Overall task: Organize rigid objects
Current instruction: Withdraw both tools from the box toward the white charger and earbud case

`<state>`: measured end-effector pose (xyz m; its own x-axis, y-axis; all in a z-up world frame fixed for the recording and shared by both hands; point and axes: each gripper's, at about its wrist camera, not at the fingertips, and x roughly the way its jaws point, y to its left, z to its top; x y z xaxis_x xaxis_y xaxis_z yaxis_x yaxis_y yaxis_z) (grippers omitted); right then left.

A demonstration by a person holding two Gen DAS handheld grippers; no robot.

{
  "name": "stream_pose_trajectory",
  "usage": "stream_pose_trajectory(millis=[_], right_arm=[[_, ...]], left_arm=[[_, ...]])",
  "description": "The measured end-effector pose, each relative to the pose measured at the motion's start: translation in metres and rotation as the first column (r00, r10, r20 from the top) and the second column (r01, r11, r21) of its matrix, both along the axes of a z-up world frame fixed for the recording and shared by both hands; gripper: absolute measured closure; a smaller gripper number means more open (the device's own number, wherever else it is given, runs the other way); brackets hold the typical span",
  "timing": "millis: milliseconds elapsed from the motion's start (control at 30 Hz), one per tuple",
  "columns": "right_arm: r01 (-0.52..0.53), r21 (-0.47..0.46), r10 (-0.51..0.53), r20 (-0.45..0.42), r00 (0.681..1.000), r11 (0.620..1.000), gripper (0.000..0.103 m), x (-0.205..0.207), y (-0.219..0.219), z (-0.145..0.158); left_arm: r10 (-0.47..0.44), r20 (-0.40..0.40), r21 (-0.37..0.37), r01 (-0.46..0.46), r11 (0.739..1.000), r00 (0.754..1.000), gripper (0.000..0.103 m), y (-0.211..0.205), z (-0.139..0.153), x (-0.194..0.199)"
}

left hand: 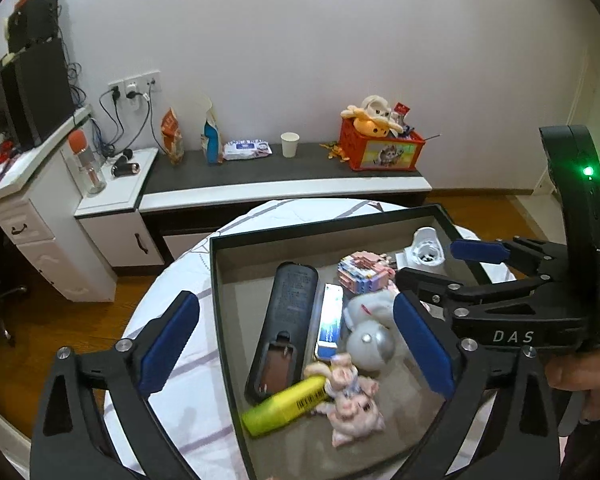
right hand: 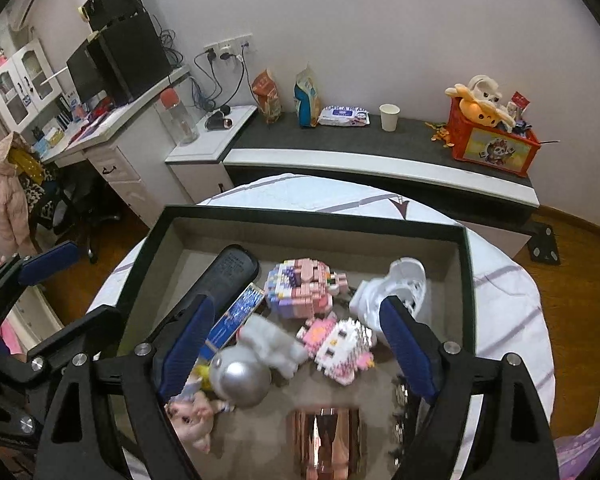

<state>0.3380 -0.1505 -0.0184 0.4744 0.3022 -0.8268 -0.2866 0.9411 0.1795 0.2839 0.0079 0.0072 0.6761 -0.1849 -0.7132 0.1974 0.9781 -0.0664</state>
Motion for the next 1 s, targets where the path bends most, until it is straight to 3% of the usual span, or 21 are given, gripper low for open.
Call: stream_pose_trajectory(millis=[467, 1000], right_arm=[[0.036, 0.075, -0.044, 0.108, 0.993, 0.997, 0.016, -0.133, -0.027, 0.038], [0.141, 0.085, -0.149, 0.095, 0.984, 0.986, 0.016, -0.238, -0.07, 0.007]], left_arm=[[-0.025, 0.078, -0.039, 0.028, 0.999, 0.997, 0.001, -0.01, 0.031, -0.116], [0.012, 0.003, -0.084, -0.011, 0.996, 1.0, 0.0, -0.018, -0.017, -0.202]])
